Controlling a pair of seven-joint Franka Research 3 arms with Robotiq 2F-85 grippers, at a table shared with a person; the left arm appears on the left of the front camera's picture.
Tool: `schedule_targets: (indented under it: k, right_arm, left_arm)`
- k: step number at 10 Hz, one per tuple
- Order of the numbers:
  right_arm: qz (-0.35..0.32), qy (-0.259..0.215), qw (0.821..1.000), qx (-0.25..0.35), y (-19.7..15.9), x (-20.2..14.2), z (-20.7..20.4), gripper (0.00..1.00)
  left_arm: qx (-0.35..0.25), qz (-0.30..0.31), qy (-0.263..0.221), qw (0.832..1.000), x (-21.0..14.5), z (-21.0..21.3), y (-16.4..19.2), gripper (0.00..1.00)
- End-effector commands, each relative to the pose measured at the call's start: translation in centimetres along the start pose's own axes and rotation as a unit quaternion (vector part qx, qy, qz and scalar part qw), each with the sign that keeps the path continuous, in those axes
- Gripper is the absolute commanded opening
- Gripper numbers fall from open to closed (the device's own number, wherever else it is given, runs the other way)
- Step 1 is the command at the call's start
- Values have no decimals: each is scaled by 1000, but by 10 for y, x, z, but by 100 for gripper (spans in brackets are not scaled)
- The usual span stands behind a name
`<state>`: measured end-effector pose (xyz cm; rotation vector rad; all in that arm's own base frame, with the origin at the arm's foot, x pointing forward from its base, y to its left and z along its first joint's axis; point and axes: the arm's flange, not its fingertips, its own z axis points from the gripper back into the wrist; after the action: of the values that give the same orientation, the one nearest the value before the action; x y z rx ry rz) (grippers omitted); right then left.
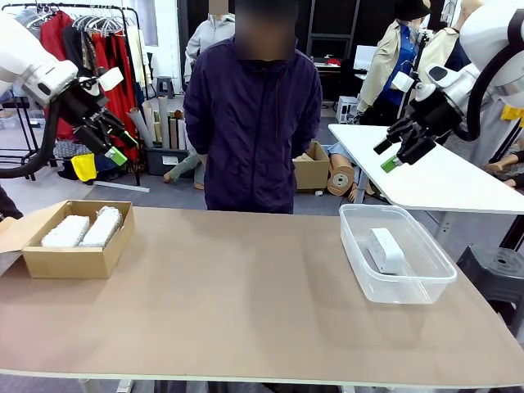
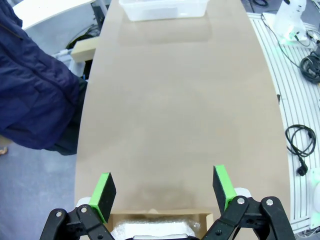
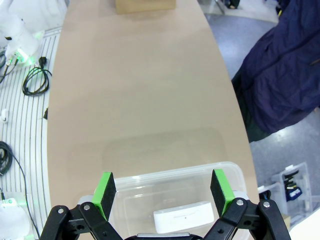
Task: Separate and place wrapped and unwrapped clocks.
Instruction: If the picked Digital clock is wrapped, place it in the Package Box ; if not, place it in the Organizing box.
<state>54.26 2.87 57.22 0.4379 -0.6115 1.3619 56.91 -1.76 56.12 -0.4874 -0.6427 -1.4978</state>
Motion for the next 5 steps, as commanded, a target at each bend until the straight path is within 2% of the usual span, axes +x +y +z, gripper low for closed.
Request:
schedule_targets:
  k: [1, 5]
  right_arm:
    - [1, -1, 1000, 0, 0, 1, 1, 100]
    - [1, -1, 1000, 0, 0, 1, 1, 100]
  left_arm:
    - [0, -1, 0, 1000, 0, 0, 0, 100]
    - [0, -1, 0, 1000, 0, 0, 0, 100]
